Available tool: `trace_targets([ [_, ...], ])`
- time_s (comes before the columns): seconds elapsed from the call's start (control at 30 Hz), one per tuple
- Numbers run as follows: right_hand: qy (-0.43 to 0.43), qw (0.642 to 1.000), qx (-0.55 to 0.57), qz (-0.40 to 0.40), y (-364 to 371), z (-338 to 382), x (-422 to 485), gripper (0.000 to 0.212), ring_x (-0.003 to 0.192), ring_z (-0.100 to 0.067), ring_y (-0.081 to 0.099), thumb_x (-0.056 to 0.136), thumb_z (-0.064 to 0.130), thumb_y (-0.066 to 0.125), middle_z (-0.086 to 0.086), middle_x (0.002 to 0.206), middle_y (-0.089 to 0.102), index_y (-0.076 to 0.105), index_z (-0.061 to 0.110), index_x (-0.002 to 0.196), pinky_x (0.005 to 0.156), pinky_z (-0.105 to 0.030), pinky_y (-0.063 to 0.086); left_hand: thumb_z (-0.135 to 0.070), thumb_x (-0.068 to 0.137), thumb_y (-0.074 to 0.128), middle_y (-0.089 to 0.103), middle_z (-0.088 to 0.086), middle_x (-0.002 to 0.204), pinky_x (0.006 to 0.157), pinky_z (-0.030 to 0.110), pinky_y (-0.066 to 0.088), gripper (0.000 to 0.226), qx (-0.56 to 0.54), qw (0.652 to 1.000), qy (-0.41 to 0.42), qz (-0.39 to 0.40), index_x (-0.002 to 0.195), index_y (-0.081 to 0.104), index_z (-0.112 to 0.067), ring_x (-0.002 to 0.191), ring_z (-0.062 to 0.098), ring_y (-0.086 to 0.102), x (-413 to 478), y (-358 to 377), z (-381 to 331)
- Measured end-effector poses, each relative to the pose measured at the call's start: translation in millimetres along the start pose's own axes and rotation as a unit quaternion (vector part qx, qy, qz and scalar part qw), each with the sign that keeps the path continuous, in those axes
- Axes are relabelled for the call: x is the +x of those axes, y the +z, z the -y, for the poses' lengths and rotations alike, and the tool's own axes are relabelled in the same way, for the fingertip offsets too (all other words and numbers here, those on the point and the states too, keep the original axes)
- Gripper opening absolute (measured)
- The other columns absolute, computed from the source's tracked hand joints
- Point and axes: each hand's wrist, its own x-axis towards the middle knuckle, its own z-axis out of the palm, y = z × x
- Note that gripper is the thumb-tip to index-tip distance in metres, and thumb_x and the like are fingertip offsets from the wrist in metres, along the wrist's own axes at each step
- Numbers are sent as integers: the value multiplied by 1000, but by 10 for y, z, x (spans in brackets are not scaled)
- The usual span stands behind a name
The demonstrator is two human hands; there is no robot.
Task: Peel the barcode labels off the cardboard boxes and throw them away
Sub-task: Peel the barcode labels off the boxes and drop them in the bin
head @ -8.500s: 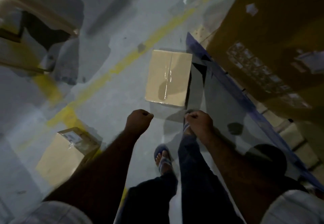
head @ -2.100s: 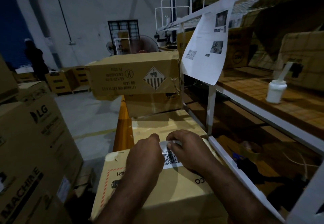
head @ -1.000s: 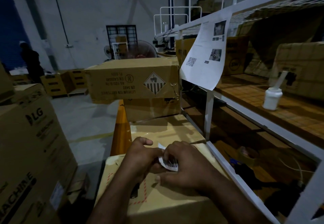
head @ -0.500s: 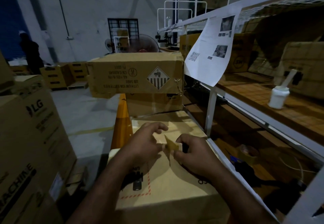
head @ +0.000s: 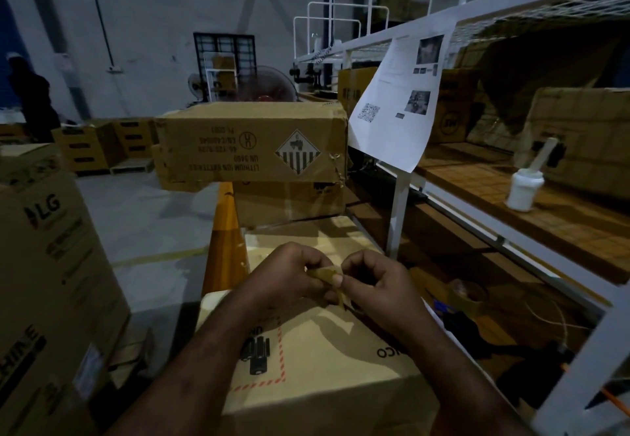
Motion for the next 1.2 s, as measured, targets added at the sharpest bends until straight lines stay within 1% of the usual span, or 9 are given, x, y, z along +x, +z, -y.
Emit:
trace_targets([
  [0.13, -3, 991, -121, -56, -16, -9, -122, 17, 87, -1, 61, 79, 38, 77, 11, 89, 67, 67, 29, 90, 66, -14, 49, 1, 70, 82, 76, 3, 74, 61, 23, 55, 25, -42, 999, 17, -6, 72, 78, -24, 69, 15, 73, -17, -7, 30],
  [0.27, -14, 950, -313, 14, -4, -59, -106, 37, 92, 0, 49, 74, 59, 63, 20, 98, 55, 61, 36, 104, 78, -27, 45, -2, 69, 84, 75, 6, 77, 67, 31, 56, 16, -56, 998, 6, -18, 75, 79, -16, 72, 17, 71, 25, 7, 102],
  [0.47, -59, 918, -392, -24, 64, -73, -70, 13, 77, -10, 48, 88, 42, 61, 11, 81, 57, 65, 30, 85, 66, -28, 34, -2, 72, 83, 74, 11, 79, 70, 33, 58, 13, -98, 995, 2, -17, 83, 77, -5, 74, 17, 69, 9, 8, 127],
  [0.57, -49, 924, -376, -42, 65, -73, -70, 10, 68, -5, 51, 90, 35, 62, 10, 74, 59, 65, 29, 82, 59, -23, 31, -1, 73, 82, 74, 13, 82, 66, 28, 56, 18, -120, 992, -2, -31, 89, 75, -2, 74, 16, 69, 0, 28, 99],
  [0.7, 0, 957, -284, -58, 29, -68, -55, 17, 61, -2, 54, 91, 30, 64, 11, 62, 57, 62, 32, 74, 51, -16, 28, -3, 68, 86, 72, 2, 103, 68, 29, 59, 42, -128, 991, -20, -30, 104, 72, -21, 86, 14, 70, 0, 30, 82],
  [0.87, 35, 979, -183, -87, -8, -79, -24, 19, 61, -9, 56, 90, 27, 64, 4, 61, 59, 62, 24, 71, 51, -30, 43, -9, 60, 91, 59, -5, 119, 80, 37, 61, 67, -127, 989, -46, -65, 116, 65, -36, 112, 15, 57, -13, 19, 49],
  [0.93, 71, 982, -112, -132, -41, -90, 2, 10, 72, -13, 65, 90, 28, 64, 1, 73, 68, 69, 21, 84, 65, -42, 57, -14, 62, 91, 60, -6, 118, 75, 37, 60, 62, -135, 985, -50, -92, 114, 64, -35, 104, 15, 59, -24, 0, 53],
  [1.03, 91, 980, -61, -163, -63, -86, 17, 7, 79, -13, 68, 91, 27, 65, 1, 82, 72, 70, 23, 91, 75, -49, 58, -22, 76, 83, 63, 1, 102, 55, 35, 47, 41, -193, 970, -74, -126, 112, 64, -26, 72, 19, 58, -41, -31, 71],
  [1.2, 19, 972, -160, -170, 7, -67, -42, 6, 80, -8, 64, 90, 27, 66, 8, 85, 67, 65, 27, 95, 71, -37, 58, -42, 83, 68, 65, 14, 84, 55, 33, 52, 42, -344, 932, -109, -31, 106, 65, -7, 67, 23, 63, -58, 29, -52],
])
